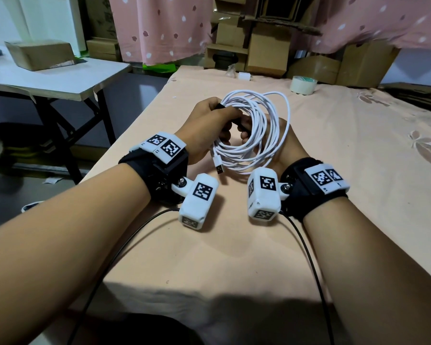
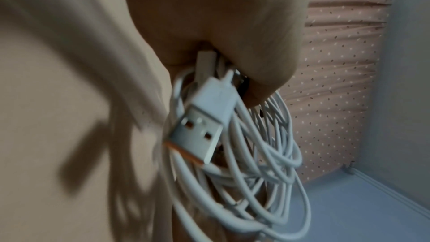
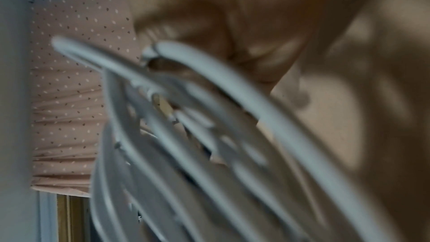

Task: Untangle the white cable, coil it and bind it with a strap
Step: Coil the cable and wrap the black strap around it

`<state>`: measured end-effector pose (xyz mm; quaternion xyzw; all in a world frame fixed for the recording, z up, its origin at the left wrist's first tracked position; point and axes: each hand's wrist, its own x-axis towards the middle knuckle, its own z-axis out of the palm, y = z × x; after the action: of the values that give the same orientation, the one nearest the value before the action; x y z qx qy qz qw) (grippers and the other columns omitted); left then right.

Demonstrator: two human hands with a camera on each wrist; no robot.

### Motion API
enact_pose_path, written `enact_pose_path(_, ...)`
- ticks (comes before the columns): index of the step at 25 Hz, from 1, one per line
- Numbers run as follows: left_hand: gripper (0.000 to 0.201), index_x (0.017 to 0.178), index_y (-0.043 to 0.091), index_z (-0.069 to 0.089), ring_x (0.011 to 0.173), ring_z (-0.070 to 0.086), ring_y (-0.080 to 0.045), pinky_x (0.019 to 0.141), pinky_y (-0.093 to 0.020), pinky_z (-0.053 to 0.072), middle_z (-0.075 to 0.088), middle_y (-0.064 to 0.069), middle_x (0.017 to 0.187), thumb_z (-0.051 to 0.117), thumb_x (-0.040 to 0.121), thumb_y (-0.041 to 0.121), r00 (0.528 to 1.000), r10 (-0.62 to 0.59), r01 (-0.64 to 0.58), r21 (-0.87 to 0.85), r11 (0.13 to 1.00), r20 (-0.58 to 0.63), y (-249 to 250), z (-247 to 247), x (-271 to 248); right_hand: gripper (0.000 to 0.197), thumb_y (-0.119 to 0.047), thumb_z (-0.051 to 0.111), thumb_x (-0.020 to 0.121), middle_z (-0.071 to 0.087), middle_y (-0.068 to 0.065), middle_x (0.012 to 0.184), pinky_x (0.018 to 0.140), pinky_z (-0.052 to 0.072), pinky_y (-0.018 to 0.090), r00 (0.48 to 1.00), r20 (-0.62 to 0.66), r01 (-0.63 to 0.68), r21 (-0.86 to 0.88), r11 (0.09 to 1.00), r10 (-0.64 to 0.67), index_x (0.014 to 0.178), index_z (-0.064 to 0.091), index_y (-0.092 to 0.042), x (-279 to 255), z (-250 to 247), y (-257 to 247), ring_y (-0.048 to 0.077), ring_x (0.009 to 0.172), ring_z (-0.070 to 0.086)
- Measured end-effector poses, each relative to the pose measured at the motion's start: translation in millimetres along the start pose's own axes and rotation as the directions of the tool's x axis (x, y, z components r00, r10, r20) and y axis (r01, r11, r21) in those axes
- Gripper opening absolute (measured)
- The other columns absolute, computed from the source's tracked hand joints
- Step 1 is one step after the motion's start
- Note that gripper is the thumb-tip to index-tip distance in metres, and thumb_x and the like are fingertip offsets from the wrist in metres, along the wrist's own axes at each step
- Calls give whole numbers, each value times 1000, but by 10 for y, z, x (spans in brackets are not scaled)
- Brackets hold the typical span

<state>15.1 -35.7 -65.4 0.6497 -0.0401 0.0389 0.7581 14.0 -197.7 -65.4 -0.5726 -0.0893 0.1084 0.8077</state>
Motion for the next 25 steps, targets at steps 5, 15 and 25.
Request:
enact_pose_path(5,15,106,6,61,53,35,-18,50,-27,28,45,-18,90,64,93,15,1000,-3,4,-29,1000,3,-4,-23,3,26,-8,61,96,61,23,98,67,58,37,1000,18,-10,3,1000,10,117,64,7,73,3,36,30,77,68)
enact_pose_path(15,44,113,2,61,78,16,-33,68,-42,27,29,-16,104,73,74,18,988,-120,133,-157,979,93,7,-82,5,66,-16,78,80,51,45,129,108,36,73,999,42,-1,14,1000,1,132,51,16,146,32,87,54,113,55)
enact_pose_path(25,20,100,0,58,57,29,-18,58,-33,20,42,-14,79,59,84,11,998,-67,67,-89,994,2,69,-36,-75,48,-7,69,84,54,46,125,103,38,76,994,59,101,-142,985,-94,124,57,16,113,44,52,56,111,58)
